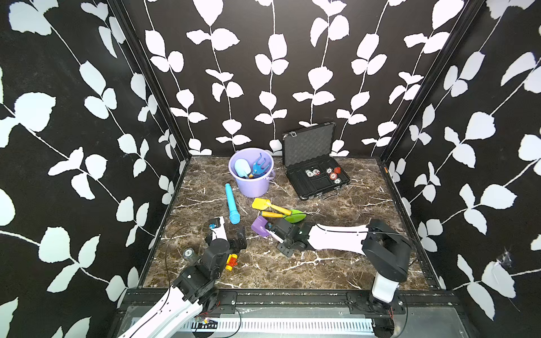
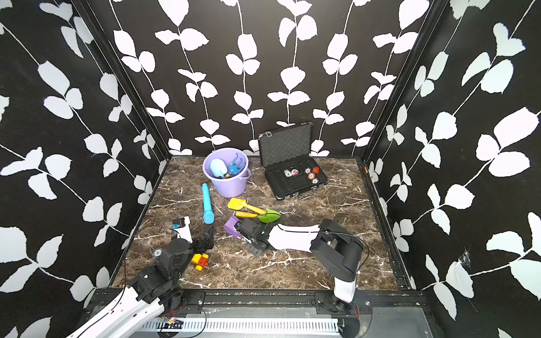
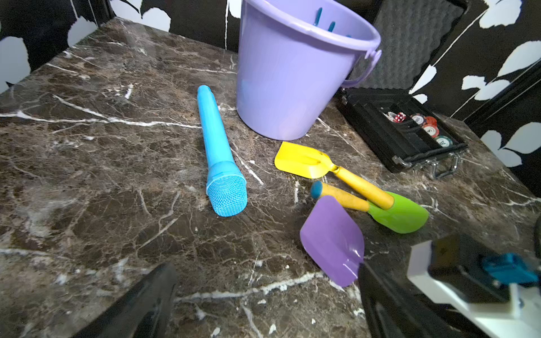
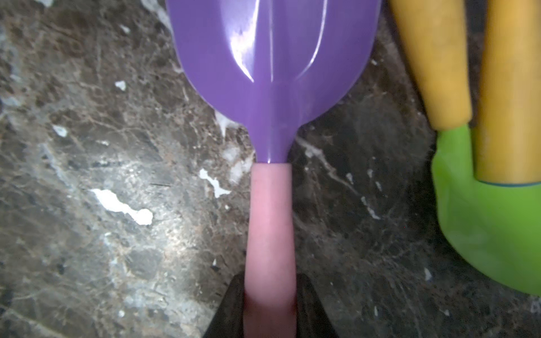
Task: Organize the gardening tools
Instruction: Pick up the gardening tool from the center of the board.
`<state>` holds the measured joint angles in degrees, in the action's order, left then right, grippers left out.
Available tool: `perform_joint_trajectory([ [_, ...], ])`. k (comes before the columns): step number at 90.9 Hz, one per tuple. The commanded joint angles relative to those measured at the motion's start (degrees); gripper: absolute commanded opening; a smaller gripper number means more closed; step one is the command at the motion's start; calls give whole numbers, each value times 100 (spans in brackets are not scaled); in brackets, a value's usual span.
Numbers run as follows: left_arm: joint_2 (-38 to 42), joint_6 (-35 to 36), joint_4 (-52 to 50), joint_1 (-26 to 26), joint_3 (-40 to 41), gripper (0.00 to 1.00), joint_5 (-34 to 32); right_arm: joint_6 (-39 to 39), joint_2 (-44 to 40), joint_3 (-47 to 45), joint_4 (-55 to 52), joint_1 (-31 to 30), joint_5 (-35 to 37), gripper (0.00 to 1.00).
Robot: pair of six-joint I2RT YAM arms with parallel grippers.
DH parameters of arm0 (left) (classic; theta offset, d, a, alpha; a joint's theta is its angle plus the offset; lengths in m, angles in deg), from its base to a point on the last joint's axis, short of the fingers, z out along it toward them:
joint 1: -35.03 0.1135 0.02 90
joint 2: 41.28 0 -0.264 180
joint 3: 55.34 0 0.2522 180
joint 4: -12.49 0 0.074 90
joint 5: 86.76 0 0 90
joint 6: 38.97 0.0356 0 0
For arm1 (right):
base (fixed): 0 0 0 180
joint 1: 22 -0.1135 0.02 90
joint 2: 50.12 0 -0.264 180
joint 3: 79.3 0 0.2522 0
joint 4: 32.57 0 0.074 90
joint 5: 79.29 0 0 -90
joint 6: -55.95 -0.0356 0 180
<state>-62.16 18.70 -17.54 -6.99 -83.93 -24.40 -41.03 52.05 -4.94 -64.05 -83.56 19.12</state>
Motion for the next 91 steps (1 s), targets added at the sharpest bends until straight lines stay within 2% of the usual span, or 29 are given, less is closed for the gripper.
perform_joint_trajectory([
  [1,-331,91,335,-17,-327,99,261,-286,-351,-147,539,-41,375,0],
  [26,-1576,311,578,54,-943,99,801,-549,-722,-537,932,-43,904,0],
  [57,-3047,571,941,414,-1607,99,2336,-631,-1409,-1122,1456,-41,977,0],
  [91,-3805,924,917,585,-2334,90,2663,-472,-1667,-1495,1898,-40,706,0],
])
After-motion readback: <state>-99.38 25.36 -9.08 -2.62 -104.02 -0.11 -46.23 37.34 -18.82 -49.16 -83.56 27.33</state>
